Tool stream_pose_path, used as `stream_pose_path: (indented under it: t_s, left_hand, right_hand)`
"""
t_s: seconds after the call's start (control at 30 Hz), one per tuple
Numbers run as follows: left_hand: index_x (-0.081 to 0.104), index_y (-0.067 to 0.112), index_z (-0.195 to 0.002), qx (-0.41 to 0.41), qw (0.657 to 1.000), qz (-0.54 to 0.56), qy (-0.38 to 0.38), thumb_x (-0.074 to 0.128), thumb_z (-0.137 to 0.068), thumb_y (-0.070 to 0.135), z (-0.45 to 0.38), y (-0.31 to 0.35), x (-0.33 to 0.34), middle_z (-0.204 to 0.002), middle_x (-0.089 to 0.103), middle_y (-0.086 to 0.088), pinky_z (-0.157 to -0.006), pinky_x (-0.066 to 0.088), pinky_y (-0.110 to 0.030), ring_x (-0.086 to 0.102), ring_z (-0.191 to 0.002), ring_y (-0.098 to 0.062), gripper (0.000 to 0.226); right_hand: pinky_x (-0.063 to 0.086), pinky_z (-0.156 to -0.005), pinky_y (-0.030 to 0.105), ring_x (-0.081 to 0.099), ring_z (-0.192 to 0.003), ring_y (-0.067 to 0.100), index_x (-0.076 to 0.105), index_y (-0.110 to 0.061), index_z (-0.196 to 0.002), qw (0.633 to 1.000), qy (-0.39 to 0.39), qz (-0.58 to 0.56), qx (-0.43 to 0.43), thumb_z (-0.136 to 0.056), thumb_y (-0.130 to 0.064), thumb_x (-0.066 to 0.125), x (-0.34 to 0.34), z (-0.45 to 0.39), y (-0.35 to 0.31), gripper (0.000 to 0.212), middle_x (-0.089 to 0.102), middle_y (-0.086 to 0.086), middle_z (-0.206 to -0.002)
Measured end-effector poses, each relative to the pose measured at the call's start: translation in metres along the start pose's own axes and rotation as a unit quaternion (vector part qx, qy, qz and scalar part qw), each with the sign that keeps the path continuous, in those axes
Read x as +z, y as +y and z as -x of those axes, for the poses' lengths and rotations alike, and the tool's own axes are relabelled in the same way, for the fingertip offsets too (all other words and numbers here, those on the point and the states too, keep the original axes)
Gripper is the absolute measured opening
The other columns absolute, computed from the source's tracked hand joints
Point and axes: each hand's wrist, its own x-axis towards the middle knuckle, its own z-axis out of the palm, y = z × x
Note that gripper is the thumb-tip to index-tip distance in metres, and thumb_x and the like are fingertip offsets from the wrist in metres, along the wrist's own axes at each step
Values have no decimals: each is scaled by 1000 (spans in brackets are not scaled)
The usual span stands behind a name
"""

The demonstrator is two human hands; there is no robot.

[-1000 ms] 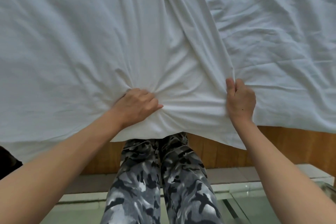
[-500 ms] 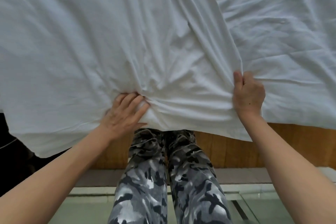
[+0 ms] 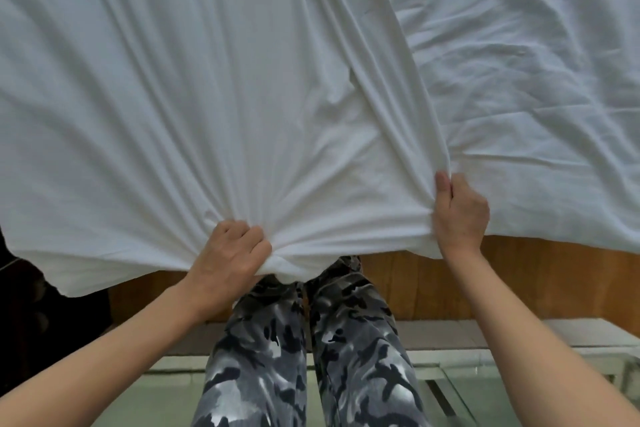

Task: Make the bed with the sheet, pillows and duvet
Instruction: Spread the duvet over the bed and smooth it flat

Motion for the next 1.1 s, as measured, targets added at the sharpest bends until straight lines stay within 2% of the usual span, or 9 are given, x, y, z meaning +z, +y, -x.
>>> stream_pose_path:
  t_s: [0.13, 0.2, 0.3, 0.37, 0.47, 0.67, 0.9, 1.0, 1.1]
  left_hand:
    - [51, 13, -81, 48, 998, -20, -47, 75, -71, 17, 14, -2, 10, -79, 54, -6, -70, 30, -34, 45, -71, -24, 26]
    - [54, 13, -95, 69, 993, -51, -77, 59, -86, 37, 10, -7, 15, -99, 59, -9, -84, 35, -38, 55, -88, -27, 26]
    - [56, 12, -111, 102, 989, -54, -94, 55, -90, 48, 11, -1, 20, -123, 53, -14, -106, 33, -44, 49, -116, -30, 41]
    - [52, 12, -115, 72, 997, -30, -18, 54, -93, 41, 14, 0, 17, -129, 47, -15, -111, 30, -45, 44, -123, -30, 37]
    - [44, 10, -126, -54, 995, -11, 79, 49, -95, 35, 13, -21, -1, -138, 39, -17, -115, 24, -45, 38, -130, -33, 40]
    - [40, 6, -141, -234, 961, -46, 143, 42, -99, 38, -27, -86, -37, -148, 31, -28, -115, 19, -49, 24, -138, -39, 53]
    - [25, 2, -148, -244, 969, -21, 35, 33, -93, 48, -102, -79, -24, -154, 19, -31, -117, 5, -49, 12, -143, -37, 72]
    - [22, 3, -148, -228, 973, -32, 27, 31, -95, 47, -96, -77, -23, -155, 17, -29, -118, 3, -48, 12, -144, -37, 69]
    - [22, 6, -148, -219, 975, -33, 16, 31, -95, 47, -95, -79, -27, -155, 14, -27, -119, 1, -46, 11, -145, -37, 68]
  right_hand:
    - [21, -47, 23, 39, -59, 20, 45, -9, -69, 1000, -5, 2, 28, -99, -44, 30, -1, 29, 12, 48, 42, 2, -64]
    - [21, -47, 24, 41, -59, 21, 47, -9, -72, 999, 4, 12, 43, -98, -46, 30, -3, 25, 10, 47, 45, 4, -66]
    - [22, -52, 30, 44, -61, 22, 49, -11, -78, 996, 22, 2, 82, -95, -42, 40, -10, 9, -1, 37, 48, 4, -69]
    - [25, -55, 30, 45, -61, 18, 52, -13, -84, 995, 22, -32, 97, -97, -38, 45, -14, -1, -13, 29, 51, 1, -71]
    - [31, -53, 28, 42, -57, 8, 53, -11, -84, 990, 9, -84, 110, -97, -37, 47, -9, -20, -40, 29, 48, -7, -66]
    - [33, -63, 29, 47, -64, 15, 51, -12, -80, 987, 12, -137, 81, -93, -41, 53, 10, -84, -129, 32, 50, -6, -69]
    - [26, -65, 32, 45, -77, 24, 49, -10, -84, 998, 15, -44, 34, -97, -37, 48, 12, -142, -194, 29, 52, 9, -82]
    - [25, -65, 32, 47, -78, 29, 47, -12, -84, 990, 110, -5, 88, -99, -34, 41, -10, -159, -174, 28, 57, 17, -85]
    - [25, -66, 32, 44, -80, 27, 49, -9, -86, 986, 91, 28, 140, -101, -32, 38, -28, -181, -157, 29, 60, 18, -95]
